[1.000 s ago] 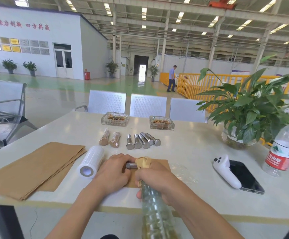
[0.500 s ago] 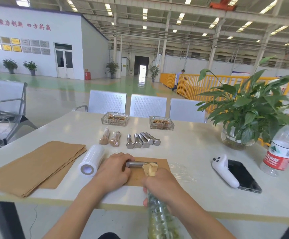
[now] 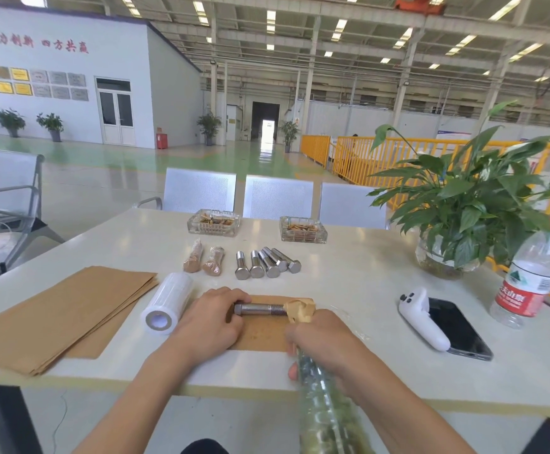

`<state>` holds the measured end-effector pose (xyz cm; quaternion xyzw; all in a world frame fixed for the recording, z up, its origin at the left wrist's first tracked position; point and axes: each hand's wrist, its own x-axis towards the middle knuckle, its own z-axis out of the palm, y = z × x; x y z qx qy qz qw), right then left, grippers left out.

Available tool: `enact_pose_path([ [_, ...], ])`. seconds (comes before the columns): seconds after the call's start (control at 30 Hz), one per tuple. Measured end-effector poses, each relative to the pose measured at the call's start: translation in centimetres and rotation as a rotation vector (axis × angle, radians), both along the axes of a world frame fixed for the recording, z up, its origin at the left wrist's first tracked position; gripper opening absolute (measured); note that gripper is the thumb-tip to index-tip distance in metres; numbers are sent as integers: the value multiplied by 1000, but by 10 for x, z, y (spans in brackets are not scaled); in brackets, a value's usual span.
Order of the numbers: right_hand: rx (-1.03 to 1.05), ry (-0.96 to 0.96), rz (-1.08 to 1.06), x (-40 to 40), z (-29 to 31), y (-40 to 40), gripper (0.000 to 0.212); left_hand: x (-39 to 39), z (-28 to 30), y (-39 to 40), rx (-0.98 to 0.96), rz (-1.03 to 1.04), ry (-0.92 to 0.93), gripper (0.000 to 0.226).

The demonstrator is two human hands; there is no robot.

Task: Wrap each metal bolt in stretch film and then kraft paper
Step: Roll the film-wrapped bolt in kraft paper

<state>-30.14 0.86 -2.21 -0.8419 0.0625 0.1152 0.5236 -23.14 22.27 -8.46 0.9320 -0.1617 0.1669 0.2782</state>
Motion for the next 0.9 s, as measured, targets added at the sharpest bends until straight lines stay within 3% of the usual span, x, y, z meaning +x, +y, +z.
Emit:
enact_pose_path([
  [0.57, 13, 28, 110, 6, 0, 39, 22, -4, 2, -2, 2, 12, 18, 38],
  [0.9, 253, -411, -181, 36, 51, -23, 9, -1, 1, -5, 9, 54, -15, 32],
])
